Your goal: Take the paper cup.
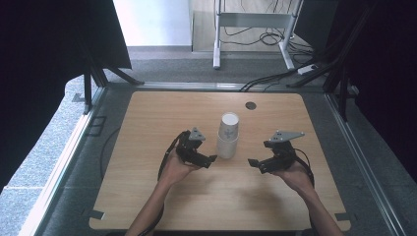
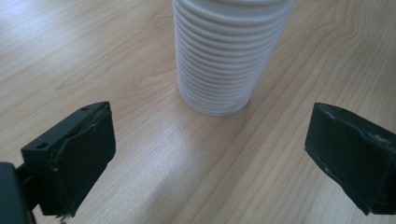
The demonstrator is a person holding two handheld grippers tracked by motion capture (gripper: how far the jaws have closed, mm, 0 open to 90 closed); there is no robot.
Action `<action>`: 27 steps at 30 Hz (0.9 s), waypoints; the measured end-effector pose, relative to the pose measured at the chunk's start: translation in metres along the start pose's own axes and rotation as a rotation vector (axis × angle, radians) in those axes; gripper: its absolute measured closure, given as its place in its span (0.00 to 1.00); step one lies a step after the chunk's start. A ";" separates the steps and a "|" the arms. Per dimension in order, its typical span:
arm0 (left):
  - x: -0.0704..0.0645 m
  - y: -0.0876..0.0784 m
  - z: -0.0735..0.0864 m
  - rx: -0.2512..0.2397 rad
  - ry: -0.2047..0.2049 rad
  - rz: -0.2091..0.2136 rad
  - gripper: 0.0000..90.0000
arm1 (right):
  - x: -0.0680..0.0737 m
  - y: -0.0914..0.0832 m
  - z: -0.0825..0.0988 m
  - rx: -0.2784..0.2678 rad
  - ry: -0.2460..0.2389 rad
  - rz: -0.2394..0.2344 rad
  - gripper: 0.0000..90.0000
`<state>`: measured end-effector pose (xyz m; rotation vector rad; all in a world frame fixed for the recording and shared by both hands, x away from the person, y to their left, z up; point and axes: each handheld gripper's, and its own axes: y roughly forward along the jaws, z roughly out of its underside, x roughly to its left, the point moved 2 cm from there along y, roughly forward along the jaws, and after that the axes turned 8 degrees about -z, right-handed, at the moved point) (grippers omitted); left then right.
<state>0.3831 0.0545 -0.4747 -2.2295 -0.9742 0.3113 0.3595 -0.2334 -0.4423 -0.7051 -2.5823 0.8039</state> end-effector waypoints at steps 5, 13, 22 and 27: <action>-0.001 0.010 -0.010 -0.008 0.015 0.003 0.03 | -0.002 0.003 -0.007 0.001 -0.004 -0.016 0.01; -0.003 0.022 -0.023 -0.025 0.027 0.005 0.05 | -0.005 0.005 -0.016 -0.010 -0.008 -0.026 0.02; -0.007 0.031 -0.036 -0.038 0.030 0.020 0.09 | -0.004 0.008 -0.023 0.001 -0.028 -0.028 0.07; -0.009 0.036 -0.040 -0.042 0.031 0.026 0.11 | -0.004 0.009 -0.026 0.001 -0.039 -0.027 0.09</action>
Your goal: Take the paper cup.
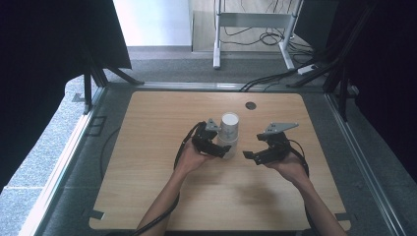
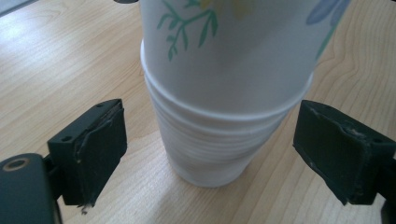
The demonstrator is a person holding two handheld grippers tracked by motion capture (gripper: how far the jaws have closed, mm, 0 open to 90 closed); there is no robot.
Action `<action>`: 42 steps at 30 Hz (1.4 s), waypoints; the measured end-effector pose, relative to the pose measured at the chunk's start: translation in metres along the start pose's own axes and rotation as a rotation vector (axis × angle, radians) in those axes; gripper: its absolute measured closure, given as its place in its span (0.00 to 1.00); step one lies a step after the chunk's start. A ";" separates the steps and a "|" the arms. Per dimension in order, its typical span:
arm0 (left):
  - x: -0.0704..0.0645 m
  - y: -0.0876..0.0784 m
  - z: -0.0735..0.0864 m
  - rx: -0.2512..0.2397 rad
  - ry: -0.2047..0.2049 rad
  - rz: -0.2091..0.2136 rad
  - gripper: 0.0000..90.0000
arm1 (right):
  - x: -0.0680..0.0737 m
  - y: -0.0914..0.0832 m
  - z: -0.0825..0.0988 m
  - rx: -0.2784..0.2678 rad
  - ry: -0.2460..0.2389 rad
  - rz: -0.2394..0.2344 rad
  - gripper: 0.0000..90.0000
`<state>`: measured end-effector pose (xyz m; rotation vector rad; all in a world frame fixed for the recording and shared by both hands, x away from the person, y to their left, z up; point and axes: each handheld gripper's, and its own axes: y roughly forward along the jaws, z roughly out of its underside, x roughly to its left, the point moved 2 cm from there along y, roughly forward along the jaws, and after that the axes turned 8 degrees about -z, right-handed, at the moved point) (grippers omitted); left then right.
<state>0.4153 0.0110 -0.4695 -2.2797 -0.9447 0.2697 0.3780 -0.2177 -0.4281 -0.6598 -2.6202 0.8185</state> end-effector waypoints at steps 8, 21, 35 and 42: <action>-0.002 0.005 -0.005 -0.005 0.013 0.003 0.17 | -0.004 0.001 -0.007 -0.001 0.005 -0.026 0.14; -0.003 0.005 -0.007 -0.007 0.019 0.016 0.22 | -0.010 0.008 -0.035 -0.013 -0.007 -0.033 0.16; -0.002 0.003 -0.008 0.001 0.007 0.045 0.22 | -0.012 0.015 -0.065 -0.031 -0.031 -0.023 0.16; -0.004 0.003 -0.009 0.002 0.015 0.026 0.23 | -0.012 0.020 -0.080 -0.051 -0.034 -0.039 0.19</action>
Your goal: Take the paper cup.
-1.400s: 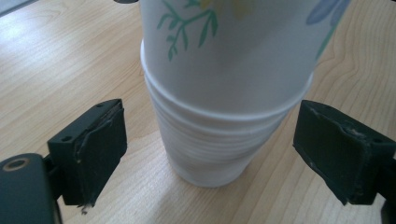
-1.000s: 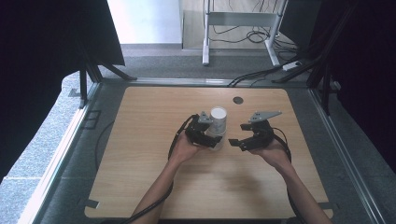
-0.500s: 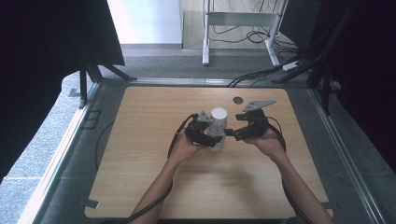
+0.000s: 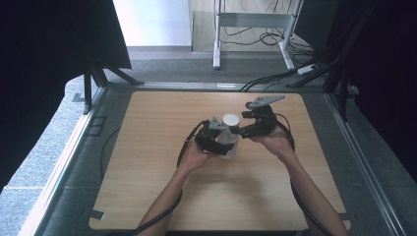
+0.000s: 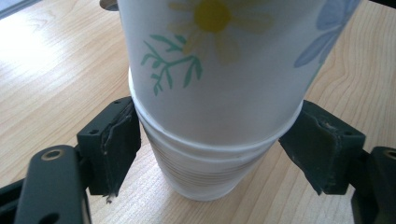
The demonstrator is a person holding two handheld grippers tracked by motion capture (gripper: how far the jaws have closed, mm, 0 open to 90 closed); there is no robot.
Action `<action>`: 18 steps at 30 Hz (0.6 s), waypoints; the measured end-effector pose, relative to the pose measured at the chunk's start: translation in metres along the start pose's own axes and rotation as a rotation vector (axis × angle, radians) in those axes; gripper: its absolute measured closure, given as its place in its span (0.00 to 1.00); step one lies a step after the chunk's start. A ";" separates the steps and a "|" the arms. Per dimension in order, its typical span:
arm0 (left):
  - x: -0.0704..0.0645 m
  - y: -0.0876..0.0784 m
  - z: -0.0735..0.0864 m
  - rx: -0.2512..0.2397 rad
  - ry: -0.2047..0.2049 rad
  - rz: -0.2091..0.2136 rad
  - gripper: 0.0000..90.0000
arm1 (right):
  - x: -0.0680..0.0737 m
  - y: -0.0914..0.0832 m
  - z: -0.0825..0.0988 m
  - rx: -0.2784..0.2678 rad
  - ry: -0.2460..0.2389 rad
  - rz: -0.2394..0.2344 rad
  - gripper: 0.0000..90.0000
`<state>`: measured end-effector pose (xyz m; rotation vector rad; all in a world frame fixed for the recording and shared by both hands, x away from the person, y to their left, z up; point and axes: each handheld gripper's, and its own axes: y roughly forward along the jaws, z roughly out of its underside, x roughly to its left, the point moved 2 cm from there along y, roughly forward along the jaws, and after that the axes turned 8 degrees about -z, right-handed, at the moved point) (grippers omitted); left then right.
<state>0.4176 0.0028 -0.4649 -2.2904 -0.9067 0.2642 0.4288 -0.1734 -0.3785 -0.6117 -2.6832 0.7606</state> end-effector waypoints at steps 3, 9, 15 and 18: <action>-0.001 0.000 0.000 -0.001 0.007 -0.008 0.24 | -0.001 0.002 -0.004 -0.001 0.000 0.001 0.20; -0.001 -0.001 -0.001 0.002 0.013 -0.015 0.24 | 0.000 0.009 -0.015 0.002 -0.006 0.001 0.27; -0.001 -0.001 -0.001 0.004 0.012 -0.014 0.24 | 0.003 0.010 -0.022 0.034 -0.028 -0.016 0.40; -0.001 -0.001 -0.001 0.005 0.012 -0.015 0.24 | 0.004 0.010 -0.024 0.050 -0.035 -0.003 0.41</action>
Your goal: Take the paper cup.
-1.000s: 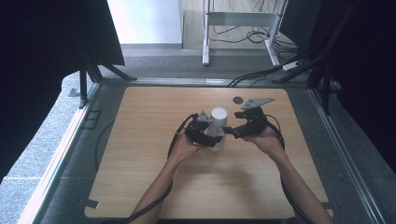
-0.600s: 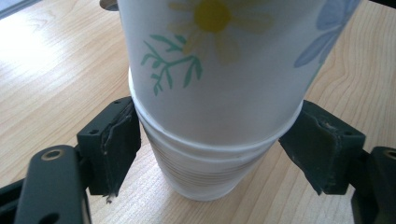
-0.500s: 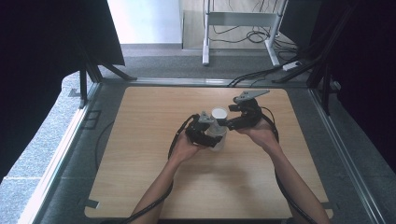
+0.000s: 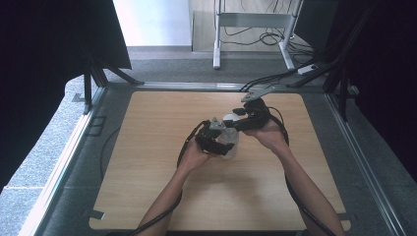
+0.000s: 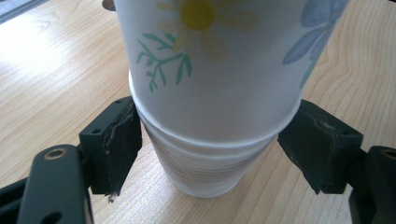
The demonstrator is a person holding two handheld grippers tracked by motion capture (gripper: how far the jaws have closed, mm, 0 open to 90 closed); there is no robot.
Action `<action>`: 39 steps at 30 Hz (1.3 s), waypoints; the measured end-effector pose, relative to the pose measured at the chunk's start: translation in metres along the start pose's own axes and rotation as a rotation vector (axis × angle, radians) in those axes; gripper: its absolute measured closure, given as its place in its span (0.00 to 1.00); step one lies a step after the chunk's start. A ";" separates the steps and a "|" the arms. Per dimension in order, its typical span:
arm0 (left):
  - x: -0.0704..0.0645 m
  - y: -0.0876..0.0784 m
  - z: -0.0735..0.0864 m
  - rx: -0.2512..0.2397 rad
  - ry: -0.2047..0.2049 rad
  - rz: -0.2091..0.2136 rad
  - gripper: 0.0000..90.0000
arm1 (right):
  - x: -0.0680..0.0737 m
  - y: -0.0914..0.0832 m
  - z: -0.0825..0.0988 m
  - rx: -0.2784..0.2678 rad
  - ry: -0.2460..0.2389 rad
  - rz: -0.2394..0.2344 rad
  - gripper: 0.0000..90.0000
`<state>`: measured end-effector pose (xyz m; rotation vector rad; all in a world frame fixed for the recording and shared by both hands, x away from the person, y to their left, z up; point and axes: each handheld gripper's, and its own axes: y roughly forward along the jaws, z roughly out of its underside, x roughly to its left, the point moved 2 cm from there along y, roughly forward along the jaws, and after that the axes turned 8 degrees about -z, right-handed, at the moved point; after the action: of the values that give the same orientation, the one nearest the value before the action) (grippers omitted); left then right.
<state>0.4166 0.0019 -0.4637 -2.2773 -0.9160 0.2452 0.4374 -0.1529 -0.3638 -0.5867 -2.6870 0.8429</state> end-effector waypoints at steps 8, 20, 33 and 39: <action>0.000 0.000 0.001 0.002 0.008 -0.001 0.24 | 0.001 -0.007 -0.006 -0.015 -0.005 0.003 0.42; 0.000 -0.001 0.003 0.009 -0.006 0.019 0.14 | 0.002 -0.022 -0.016 -0.031 0.004 -0.006 0.42; -0.001 -0.009 0.002 -0.001 -0.020 0.060 0.02 | 0.005 -0.041 -0.029 -0.051 0.004 -0.010 0.42; -0.001 -0.013 0.004 -0.009 -0.018 0.053 0.02 | 0.008 -0.055 -0.037 -0.060 -0.008 -0.009 0.42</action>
<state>0.4070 0.0098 -0.4581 -2.3132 -0.8683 0.2857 0.4275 -0.1719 -0.3007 -0.5851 -2.7280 0.7665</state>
